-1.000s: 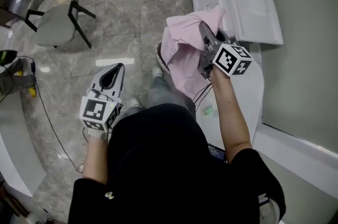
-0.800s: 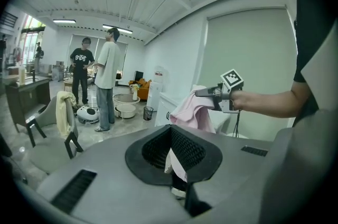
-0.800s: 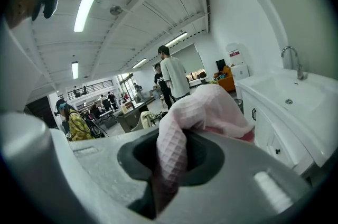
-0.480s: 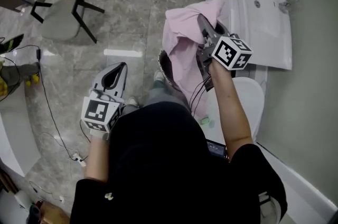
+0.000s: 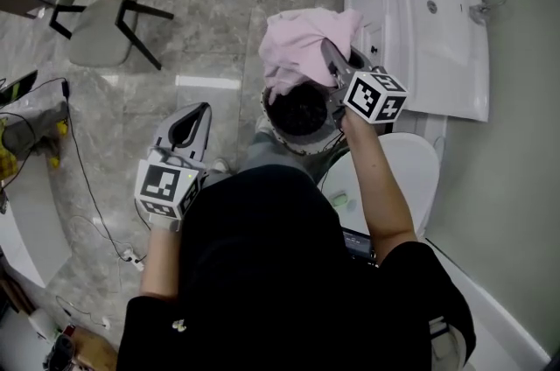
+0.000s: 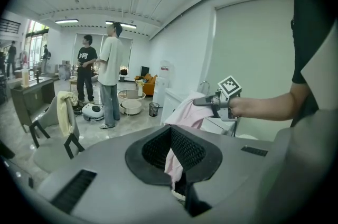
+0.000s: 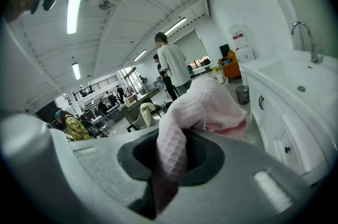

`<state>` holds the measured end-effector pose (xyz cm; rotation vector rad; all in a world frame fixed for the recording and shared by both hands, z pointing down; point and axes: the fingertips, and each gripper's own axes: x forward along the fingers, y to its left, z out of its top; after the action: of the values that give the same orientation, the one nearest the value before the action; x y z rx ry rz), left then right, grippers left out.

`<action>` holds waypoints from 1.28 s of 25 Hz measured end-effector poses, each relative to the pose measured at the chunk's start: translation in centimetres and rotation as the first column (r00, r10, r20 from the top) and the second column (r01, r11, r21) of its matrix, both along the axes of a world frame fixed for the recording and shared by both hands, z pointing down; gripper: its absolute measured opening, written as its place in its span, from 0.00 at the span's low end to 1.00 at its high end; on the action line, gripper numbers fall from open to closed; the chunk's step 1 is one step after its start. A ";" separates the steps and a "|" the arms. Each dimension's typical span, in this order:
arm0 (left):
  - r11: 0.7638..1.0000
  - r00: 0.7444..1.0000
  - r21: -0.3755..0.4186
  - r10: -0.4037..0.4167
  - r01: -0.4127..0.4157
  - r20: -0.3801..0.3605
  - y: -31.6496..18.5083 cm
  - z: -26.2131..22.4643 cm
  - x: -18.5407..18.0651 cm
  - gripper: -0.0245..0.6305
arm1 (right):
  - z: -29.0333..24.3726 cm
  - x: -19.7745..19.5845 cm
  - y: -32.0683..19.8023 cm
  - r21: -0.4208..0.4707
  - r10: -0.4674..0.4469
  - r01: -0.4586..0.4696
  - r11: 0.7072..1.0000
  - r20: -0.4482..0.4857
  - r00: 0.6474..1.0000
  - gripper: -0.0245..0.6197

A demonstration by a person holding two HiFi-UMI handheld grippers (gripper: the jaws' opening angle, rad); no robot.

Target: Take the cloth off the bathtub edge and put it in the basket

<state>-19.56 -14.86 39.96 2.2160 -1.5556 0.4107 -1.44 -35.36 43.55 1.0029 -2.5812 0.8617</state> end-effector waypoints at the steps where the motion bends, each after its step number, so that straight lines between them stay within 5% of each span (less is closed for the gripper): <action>1: 1.000 1.000 -0.003 0.007 -0.007 0.000 -0.1 0.1 0.1 0.06 | 0.7 0.4 0.4 -0.013 0.007 -0.007 1.000 -0.005 1.000 0.13; 13: 0.989 0.989 -0.038 0.147 -0.146 0.009 -0.3 1.4 3.5 0.06 | 6.6 8.3 7.3 -0.131 0.149 -0.155 0.979 -0.052 0.987 0.13; 32: 0.932 0.933 -0.047 0.359 -0.359 0.011 0.5 2.3 9.9 0.06 | 9.1 17.7 15.6 -0.182 0.363 -0.373 0.910 -0.086 0.928 0.13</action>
<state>-9.70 -14.40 42.27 2.4699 -1.1315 0.5669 16.30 -19.72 52.61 1.4555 -2.2427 1.1378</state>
